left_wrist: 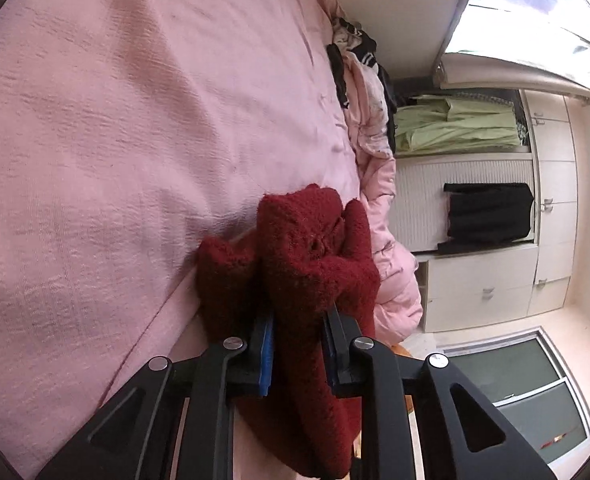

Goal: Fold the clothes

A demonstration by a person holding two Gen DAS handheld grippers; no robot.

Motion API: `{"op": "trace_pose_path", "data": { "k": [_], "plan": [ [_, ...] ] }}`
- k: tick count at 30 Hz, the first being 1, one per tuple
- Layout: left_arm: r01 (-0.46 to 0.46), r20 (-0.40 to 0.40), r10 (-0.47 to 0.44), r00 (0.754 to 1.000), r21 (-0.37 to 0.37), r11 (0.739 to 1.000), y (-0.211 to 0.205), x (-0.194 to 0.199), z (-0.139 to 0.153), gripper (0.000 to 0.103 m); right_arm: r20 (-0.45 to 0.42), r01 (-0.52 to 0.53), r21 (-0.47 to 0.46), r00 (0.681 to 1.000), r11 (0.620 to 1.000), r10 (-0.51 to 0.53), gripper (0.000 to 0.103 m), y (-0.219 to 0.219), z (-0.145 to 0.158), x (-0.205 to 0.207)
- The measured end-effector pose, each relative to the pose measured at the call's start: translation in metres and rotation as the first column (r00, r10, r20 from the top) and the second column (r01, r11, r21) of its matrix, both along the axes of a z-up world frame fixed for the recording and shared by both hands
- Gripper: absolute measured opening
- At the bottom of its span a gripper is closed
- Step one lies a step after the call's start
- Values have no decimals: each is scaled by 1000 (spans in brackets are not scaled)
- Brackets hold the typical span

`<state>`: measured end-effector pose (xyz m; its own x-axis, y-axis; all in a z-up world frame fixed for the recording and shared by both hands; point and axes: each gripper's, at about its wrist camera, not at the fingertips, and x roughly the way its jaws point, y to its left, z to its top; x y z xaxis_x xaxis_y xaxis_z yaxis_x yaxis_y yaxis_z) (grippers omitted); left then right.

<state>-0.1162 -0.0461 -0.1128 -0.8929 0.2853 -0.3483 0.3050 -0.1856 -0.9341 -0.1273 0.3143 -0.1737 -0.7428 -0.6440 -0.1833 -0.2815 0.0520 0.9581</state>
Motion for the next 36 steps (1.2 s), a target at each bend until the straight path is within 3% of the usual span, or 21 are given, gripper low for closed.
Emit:
{"op": "trace_pose_path", "data": {
  "k": [3,4,6,9,11,13,15,18,20,21,22,24,26,27,29,32,34,36],
  "plan": [
    [55,-35,-53,998,60,997,8,-10,-3,22,13,-24,-176,1000,984,26,23,-8,-17,-6],
    [101,-26,-100,995,42,994,15,-15,-1,23,21,-36,-221,999,975,42,37,-13,-20,-9],
    [158,-16,-158,987,-14,987,25,-21,6,23,-3,-96,-222,995,970,98,49,-24,-15,-14],
    [171,-22,-171,985,-25,985,27,-23,7,23,-56,-171,-76,984,982,167,49,-31,4,-21],
    [119,-25,-118,993,22,993,17,-18,0,23,-63,-145,-54,988,988,141,48,-26,5,-21],
    [62,-12,-62,998,33,998,7,-11,-3,20,-29,-108,-25,994,994,108,14,-17,2,-17],
    [26,6,-26,1000,13,1000,3,-7,-2,19,2,-79,2,997,997,79,14,-12,0,-12],
    [40,5,-40,999,-12,999,6,-6,0,19,-6,-78,60,997,995,78,14,-11,9,-12],
    [60,17,-60,998,-43,997,11,-9,3,20,-18,-109,43,994,993,110,18,-17,10,-16],
    [72,27,-70,997,-62,995,13,-11,6,25,-12,-128,39,992,991,129,22,-21,10,-18],
    [88,42,-85,996,-81,993,15,-11,8,44,1,-140,61,990,988,140,34,-24,11,-19],
    [120,49,-116,992,-88,989,18,-12,11,69,19,-175,145,984,974,174,41,-31,22,-18],
    [131,37,-128,991,-105,986,18,-4,19,81,26,-240,229,970,943,240,48,-41,33,-18],
    [141,46,-136,990,-126,982,17,0,25,84,32,-273,275,961,922,276,56,-46,40,-15],
    [217,54,-211,976,-166,962,15,7,36,87,15,-324,308,942,895,336,66,-54,52,-6],
    [364,105,-349,931,-259,895,13,18,55,89,-17,-321,342,938,883,348,68,-55,64,11],
    [386,141,-360,922,-379,841,14,36,72,90,-14,-278,427,949,861,314,83,-49,75,25],
    [387,163,-354,921,-487,783,16,54,89,98,10,-188,602,974,776,228,84,-45,96,37]
  ]
}}
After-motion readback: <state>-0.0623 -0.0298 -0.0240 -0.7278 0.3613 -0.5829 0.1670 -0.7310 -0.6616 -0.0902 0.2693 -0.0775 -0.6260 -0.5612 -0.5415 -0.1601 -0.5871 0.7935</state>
